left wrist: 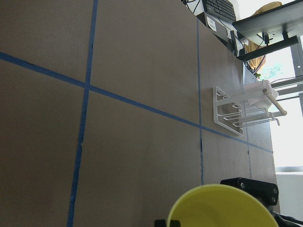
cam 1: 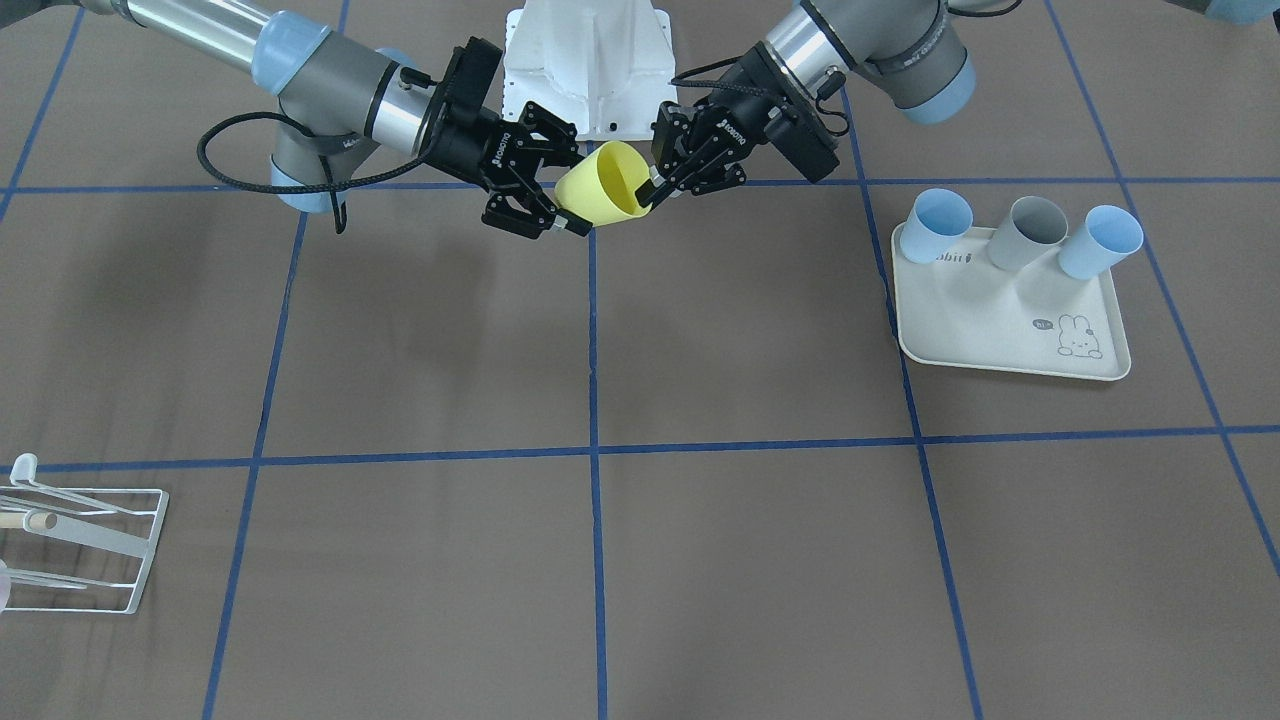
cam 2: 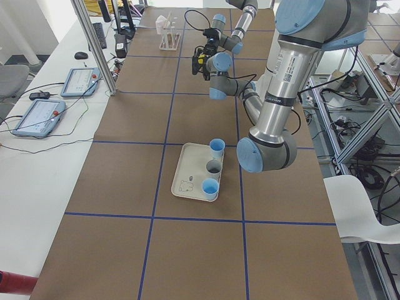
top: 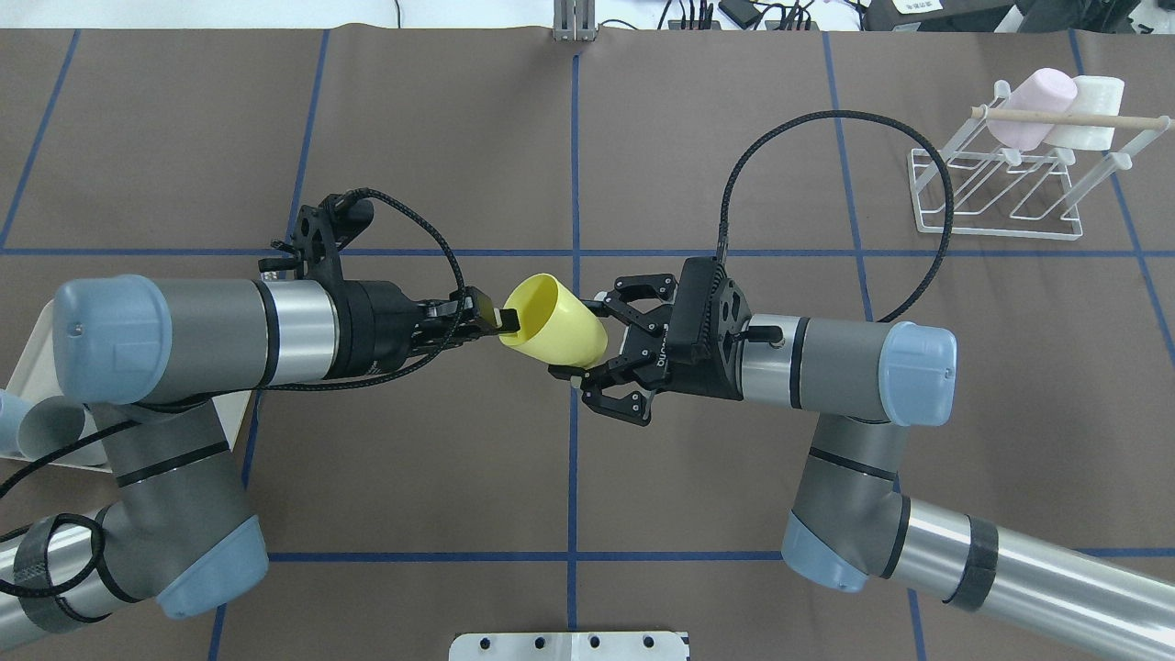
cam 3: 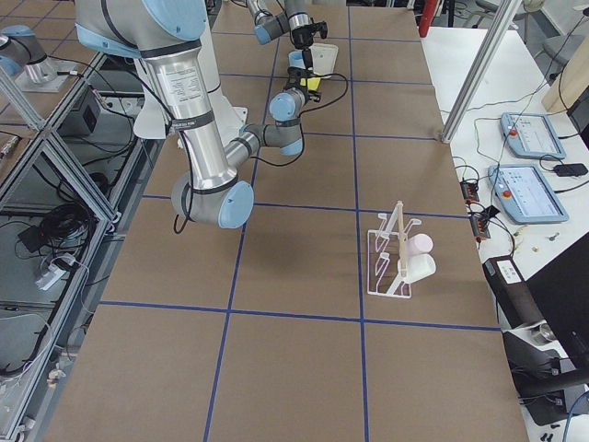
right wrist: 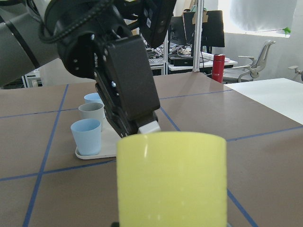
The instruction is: Transfer IKEA cup to right arm and place on rack
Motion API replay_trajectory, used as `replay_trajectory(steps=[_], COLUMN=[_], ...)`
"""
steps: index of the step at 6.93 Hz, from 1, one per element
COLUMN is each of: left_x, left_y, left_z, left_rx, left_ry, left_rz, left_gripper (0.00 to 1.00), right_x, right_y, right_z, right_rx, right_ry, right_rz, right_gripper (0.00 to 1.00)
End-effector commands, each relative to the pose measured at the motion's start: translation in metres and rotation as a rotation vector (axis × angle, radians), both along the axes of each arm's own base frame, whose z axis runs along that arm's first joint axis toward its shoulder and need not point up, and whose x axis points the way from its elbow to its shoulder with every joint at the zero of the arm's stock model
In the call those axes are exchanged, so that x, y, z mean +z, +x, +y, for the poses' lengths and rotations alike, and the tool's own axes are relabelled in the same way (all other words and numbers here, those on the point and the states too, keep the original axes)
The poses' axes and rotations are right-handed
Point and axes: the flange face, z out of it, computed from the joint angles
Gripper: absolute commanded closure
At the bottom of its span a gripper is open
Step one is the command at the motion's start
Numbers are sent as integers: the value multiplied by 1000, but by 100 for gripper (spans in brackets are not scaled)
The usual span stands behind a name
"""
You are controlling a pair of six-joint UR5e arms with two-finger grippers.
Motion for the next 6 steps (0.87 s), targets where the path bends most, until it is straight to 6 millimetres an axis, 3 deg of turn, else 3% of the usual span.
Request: replay_trajectory(steps=[1, 2, 4, 5, 6], left_x=[-5, -7, 0, 20, 30], left_y=[-7, -10, -25, -33, -52], left_z=[1, -1, -17, -25, -41], left_rx=[-5, -12, -41, -52, -62], left_ry=[12, 15, 15, 42, 79], left_rz=[9, 11, -14, -98, -228], left_gripper=[0, 0, 0, 0, 0], right_x=[0, 0, 1, 2, 10], right_y=[3, 3, 4, 8, 20], right_z=[-1, -1, -3, -12, -38], right_rx=[4, 2, 7, 23, 68], right_ry=[-1, -1, -28, -68, -104], right_rz=[-1, -1, -5, -3, 69], right_gripper=[86, 86, 100, 100, 100])
